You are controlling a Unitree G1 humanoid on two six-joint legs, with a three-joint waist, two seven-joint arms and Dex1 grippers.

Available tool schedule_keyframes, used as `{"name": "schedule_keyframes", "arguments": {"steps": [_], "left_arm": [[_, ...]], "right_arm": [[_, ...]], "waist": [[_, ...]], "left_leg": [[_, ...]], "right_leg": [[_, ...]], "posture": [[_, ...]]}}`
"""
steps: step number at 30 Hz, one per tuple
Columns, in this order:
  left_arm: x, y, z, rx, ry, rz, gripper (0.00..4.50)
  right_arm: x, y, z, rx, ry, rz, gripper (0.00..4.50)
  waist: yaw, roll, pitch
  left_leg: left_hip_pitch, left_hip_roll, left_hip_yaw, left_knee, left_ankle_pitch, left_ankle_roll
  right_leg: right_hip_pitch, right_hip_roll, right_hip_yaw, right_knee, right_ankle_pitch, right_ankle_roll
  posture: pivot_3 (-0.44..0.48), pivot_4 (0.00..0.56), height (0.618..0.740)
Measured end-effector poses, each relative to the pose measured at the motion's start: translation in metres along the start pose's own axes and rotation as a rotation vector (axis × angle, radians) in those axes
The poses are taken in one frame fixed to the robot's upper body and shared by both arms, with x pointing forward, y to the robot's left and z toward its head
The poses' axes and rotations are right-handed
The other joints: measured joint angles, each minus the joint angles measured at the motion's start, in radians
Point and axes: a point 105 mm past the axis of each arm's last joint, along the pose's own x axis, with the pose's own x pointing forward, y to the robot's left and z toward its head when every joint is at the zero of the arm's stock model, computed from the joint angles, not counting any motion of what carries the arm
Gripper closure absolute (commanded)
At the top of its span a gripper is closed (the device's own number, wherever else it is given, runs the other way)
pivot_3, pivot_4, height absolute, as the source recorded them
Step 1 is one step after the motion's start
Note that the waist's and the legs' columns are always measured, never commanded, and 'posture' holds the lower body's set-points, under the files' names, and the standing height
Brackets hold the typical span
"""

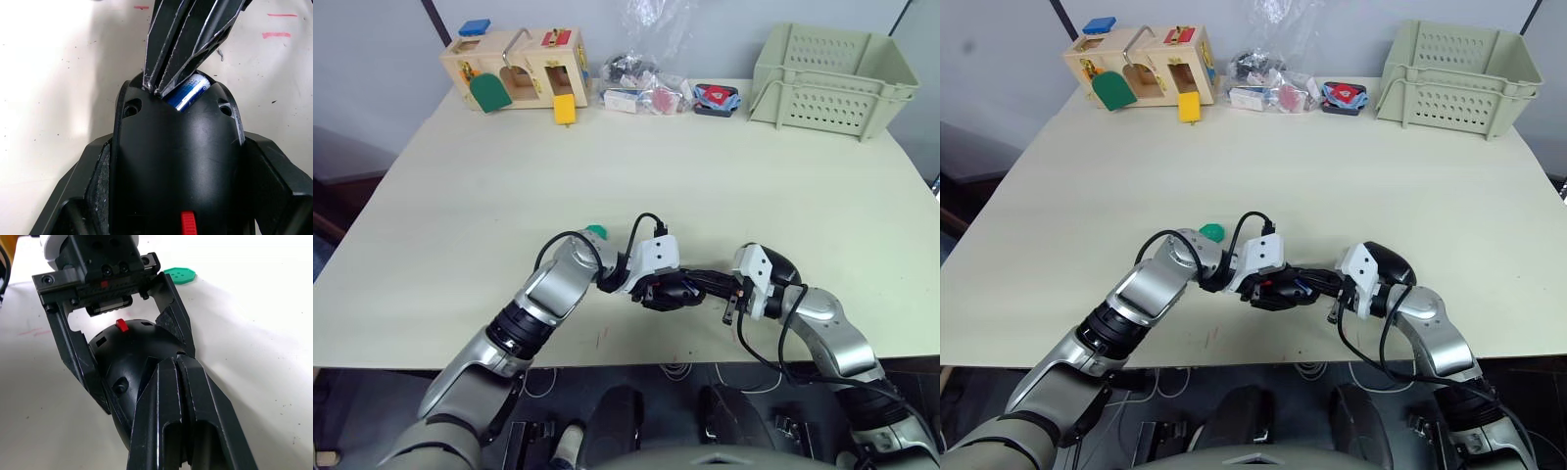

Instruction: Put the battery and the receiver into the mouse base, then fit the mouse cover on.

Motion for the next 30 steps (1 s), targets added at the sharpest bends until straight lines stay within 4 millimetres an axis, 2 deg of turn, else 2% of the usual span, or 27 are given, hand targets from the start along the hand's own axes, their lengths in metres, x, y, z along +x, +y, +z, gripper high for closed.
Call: {"name": "schedule_keyframes", "arguments": {"steps": [18,21,30], "left_arm": [[0.000,0.000,0.000,0.000,0.001,-0.002,1.53],[0.000,0.000,0.000,0.000,0.001,-0.002,1.53],[0.000,0.000,0.000,0.000,0.001,-0.002,1.53]], "right_arm": [[0.001,0.008,0.000,0.115,-0.031,0.025,4.45],[0.005,0.016,0.002,0.117,-0.039,0.063,4.45],[0.006,0.016,0.002,0.093,-0.042,0.057,4.45]], "waist": [[-0.001,0.000,-0.001],[-0.001,0.000,-0.001],[-0.001,0.000,-0.001]], "left_leg": [[0.000,0.000,0.000,0.000,0.000,0.000],[0.000,0.000,0.000,0.000,0.000,0.000],[0.000,0.000,0.000,0.000,0.000,0.000]], "right_leg": [[0.000,0.000,0.000,0.000,0.000,0.000],[0.000,0.000,0.000,0.000,0.000,0.000],[0.000,0.000,0.000,0.000,0.000,0.000]], "posture": [[0.000,0.150,0.740],[0.000,0.150,0.740],[0.000,0.150,0.740]]}}
